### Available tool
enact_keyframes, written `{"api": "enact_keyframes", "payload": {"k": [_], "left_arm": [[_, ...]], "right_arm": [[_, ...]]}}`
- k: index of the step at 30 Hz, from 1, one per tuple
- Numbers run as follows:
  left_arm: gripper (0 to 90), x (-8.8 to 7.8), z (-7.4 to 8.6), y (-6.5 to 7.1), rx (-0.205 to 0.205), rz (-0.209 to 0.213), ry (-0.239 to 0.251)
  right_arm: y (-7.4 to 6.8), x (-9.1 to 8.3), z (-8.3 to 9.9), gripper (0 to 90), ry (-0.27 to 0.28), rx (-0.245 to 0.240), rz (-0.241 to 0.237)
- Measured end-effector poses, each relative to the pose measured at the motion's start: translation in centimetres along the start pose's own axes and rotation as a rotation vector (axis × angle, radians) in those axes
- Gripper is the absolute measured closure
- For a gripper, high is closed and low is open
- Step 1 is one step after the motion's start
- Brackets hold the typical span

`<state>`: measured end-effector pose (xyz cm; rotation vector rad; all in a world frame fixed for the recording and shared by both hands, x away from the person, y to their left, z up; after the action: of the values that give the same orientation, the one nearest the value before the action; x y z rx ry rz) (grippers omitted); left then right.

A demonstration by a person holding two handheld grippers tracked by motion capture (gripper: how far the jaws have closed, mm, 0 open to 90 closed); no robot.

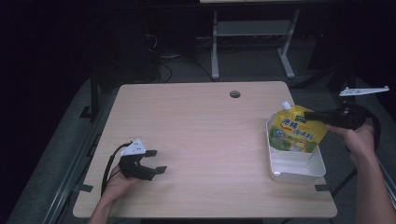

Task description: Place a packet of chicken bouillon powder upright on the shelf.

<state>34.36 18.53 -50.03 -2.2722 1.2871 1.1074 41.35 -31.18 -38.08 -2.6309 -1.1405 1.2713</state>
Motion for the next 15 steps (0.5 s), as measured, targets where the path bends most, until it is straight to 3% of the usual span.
{"api": "enact_keyframes", "payload": {"k": [15], "left_arm": [[20.6, -0.2, 0.0, 0.2, 0.007, 0.002, 0.002]], "right_arm": [[-2.1, -2.1, -1.1, 67.1, 0.057, -0.048, 0.044]]}}
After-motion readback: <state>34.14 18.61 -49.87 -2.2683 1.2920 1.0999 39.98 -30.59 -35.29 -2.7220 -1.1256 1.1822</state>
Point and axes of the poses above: each handheld gripper's, and its own axes: x roughly forward along the jaws, z roughly out of its underside, y roughly to its right, the point moved 10 cm from there along x, roughly forward along the jaws, and after that the axes turned 11 degrees about -y, right-handed, at the moved point
